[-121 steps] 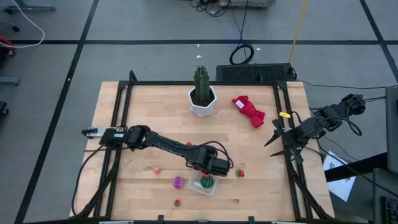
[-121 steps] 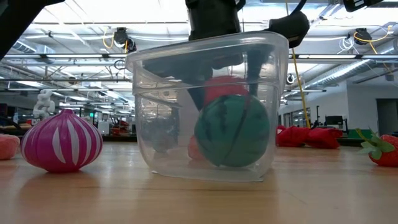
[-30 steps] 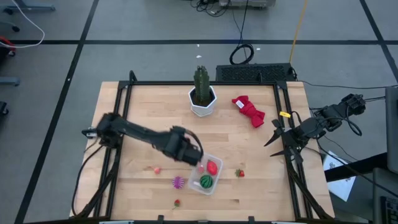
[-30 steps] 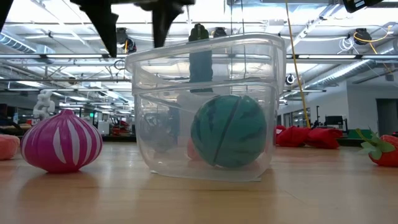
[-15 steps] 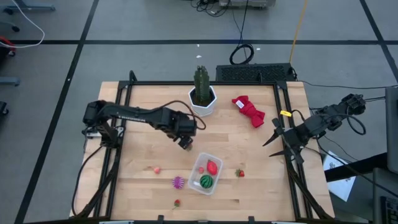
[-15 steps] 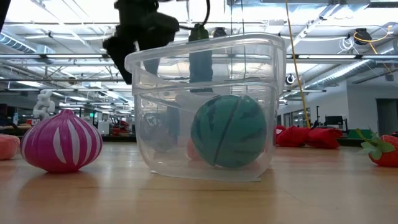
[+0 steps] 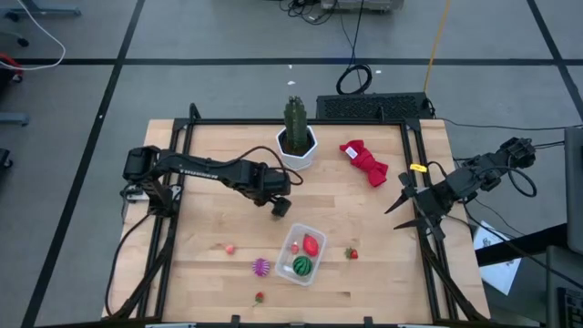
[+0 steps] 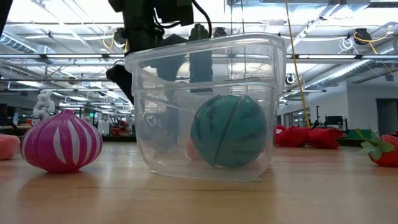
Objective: Pick and placing Produce into tupperware
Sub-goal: Put the top red strawberry into the transparent bin
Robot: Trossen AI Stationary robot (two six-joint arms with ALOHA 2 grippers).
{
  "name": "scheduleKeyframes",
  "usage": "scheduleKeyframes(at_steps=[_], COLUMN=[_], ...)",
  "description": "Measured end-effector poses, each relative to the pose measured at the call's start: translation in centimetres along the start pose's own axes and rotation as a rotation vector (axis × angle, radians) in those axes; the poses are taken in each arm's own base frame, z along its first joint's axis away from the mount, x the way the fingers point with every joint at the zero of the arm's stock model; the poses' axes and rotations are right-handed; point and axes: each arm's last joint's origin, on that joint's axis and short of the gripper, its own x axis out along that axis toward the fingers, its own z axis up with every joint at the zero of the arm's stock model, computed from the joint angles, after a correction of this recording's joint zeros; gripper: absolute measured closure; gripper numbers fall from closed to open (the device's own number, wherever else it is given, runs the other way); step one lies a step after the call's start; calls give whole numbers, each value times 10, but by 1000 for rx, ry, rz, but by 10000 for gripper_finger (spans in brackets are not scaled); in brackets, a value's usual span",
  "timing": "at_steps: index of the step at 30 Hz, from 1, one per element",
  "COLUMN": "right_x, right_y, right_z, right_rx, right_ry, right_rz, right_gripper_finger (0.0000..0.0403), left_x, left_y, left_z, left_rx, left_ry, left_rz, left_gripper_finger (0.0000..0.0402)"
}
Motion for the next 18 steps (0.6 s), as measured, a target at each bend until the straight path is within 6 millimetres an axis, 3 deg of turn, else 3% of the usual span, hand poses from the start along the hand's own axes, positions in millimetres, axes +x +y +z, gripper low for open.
scheduleKeyframes(at_steps=[9, 18], right_x=[0, 0], right_y=[-3, -3], right_z=[1, 0], right_rx=[-14, -14], right_ry=[3, 13], right_rz=[-116, -116], right_gripper_finger=[206, 206], left_x=[1, 24], left_y=[2, -2], left_z=[7, 5], left_rx=[-104, -152], left_ry=[-56, 4], left_rz=[9, 33], left_gripper_finger=[22, 23])
